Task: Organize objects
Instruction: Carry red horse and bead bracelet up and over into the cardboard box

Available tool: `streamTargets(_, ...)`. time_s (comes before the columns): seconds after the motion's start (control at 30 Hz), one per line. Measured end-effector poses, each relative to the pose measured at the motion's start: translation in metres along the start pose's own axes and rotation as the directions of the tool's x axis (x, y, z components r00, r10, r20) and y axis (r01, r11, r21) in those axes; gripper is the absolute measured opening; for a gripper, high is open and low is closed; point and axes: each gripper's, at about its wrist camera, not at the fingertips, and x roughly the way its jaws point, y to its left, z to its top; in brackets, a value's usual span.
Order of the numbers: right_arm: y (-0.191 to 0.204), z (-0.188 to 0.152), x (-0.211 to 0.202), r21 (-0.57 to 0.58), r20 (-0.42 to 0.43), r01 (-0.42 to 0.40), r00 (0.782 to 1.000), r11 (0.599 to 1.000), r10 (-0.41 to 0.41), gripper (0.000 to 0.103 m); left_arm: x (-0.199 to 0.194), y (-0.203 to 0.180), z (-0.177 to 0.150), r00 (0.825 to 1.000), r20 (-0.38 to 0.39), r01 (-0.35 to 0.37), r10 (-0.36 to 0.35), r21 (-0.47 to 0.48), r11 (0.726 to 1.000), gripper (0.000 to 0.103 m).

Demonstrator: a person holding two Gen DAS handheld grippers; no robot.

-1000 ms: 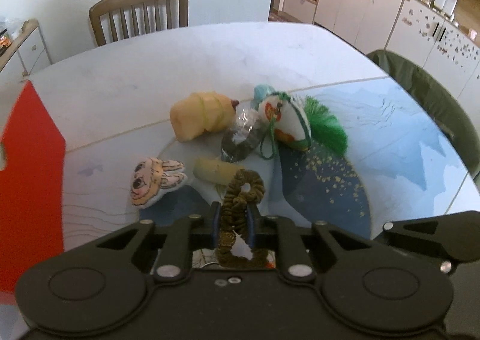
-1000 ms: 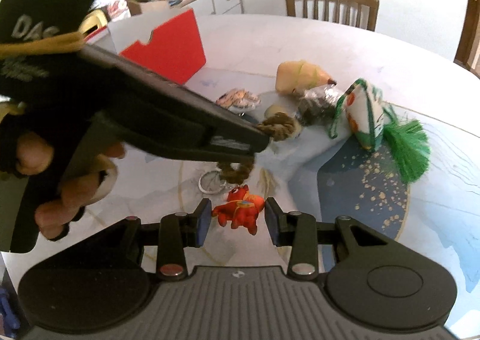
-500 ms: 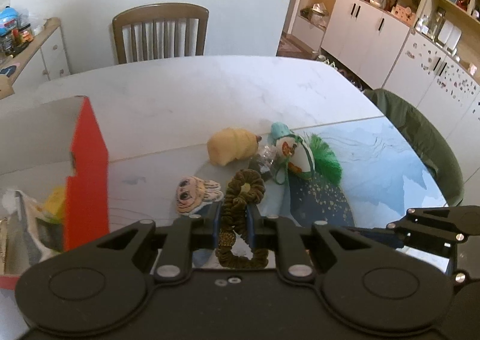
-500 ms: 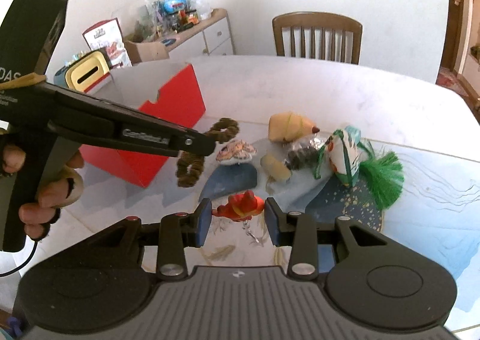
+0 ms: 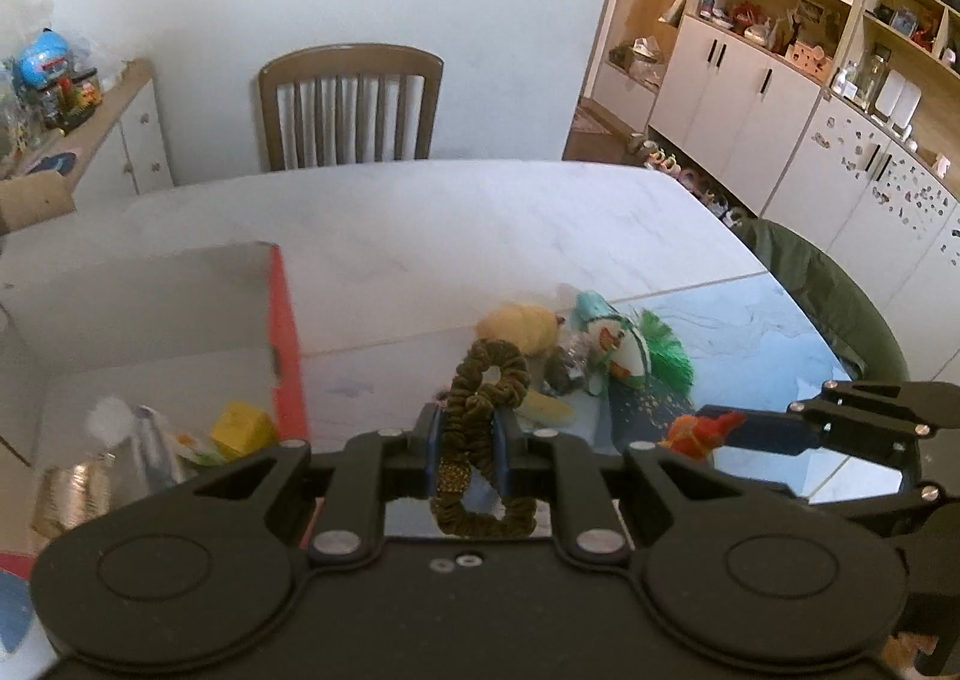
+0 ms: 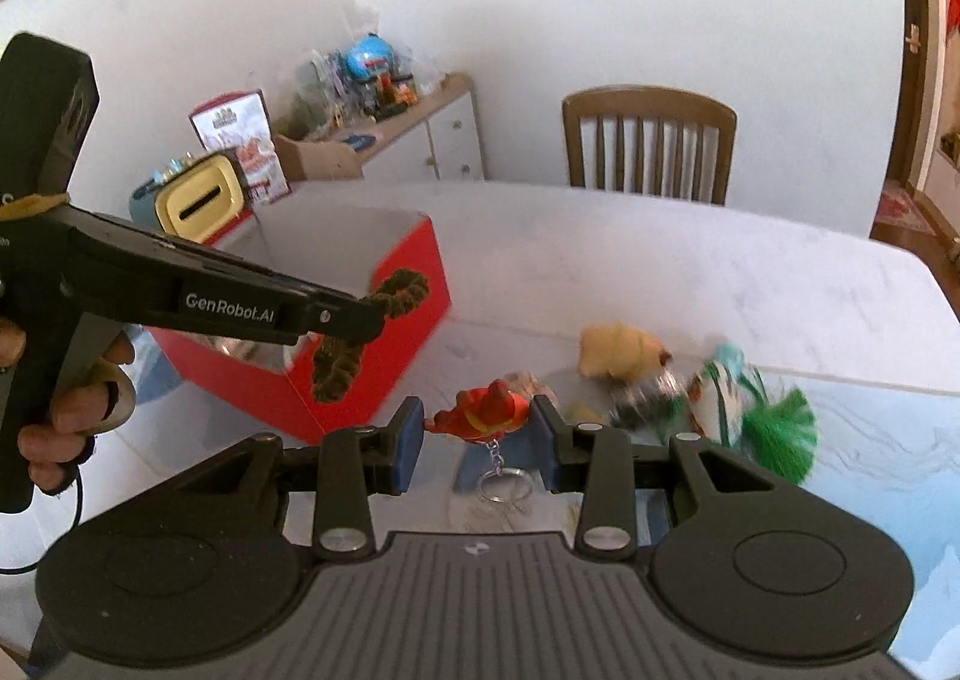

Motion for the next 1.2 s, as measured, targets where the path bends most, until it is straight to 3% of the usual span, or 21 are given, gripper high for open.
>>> streamTargets(0.63,0.080,0.059,0.034,-0.062,0.067,-0.058,0.996,0.996,0.062,0.037,-0.039,0.108,0.023,0.995,0.054,-0.085,0.089,-0.060,0.995,0.016)
streamTargets(1.2,0.150,0.093,0.126,-0.106,0.021,-0.057,0.998,0.993,0.059,0.037,-0.020,0.212,0.013,0.975,-0.011,-0.224,0.224,-0.099,0.970,0.019)
